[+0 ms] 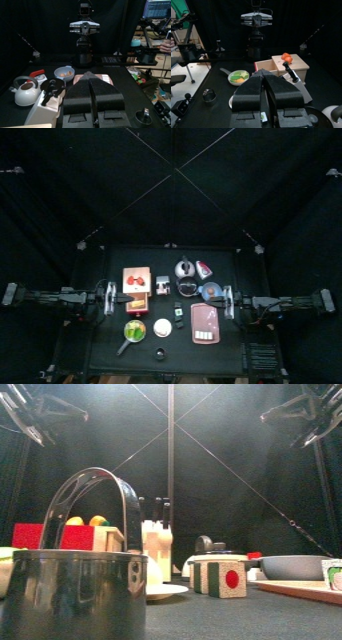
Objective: Grab egg sushi
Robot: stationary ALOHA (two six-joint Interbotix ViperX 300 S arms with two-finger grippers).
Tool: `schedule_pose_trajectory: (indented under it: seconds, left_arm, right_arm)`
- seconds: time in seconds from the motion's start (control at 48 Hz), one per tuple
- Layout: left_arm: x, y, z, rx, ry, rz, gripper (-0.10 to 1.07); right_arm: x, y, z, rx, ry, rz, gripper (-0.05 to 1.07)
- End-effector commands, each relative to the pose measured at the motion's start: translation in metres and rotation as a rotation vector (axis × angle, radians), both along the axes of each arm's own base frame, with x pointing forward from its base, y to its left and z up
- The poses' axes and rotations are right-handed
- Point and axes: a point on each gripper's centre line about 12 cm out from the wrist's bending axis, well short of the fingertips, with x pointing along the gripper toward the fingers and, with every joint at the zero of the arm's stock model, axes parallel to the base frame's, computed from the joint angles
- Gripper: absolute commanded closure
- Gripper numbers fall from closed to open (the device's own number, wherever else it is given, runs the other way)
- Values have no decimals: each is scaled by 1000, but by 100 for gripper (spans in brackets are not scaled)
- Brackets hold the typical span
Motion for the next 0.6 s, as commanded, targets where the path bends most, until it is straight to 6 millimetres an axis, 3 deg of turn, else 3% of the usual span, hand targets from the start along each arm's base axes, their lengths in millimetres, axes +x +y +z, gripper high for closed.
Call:
schedule_pose_trajectory:
  seconds: [0.0, 0.354, 0.583]
  left_arm:
    - [4, -3, 10, -3, -25, -14, 96]
    - [6, -5, 9, -3, -14, -24, 98]
    - [24, -3, -11, -26, 126, -11, 97]
  right_arm:
    - [5, 0, 7, 0, -11, 0, 103]
    - [14, 1, 2, -30, 17, 8, 102]
    - [23, -4, -10, -19, 69, -15, 102]
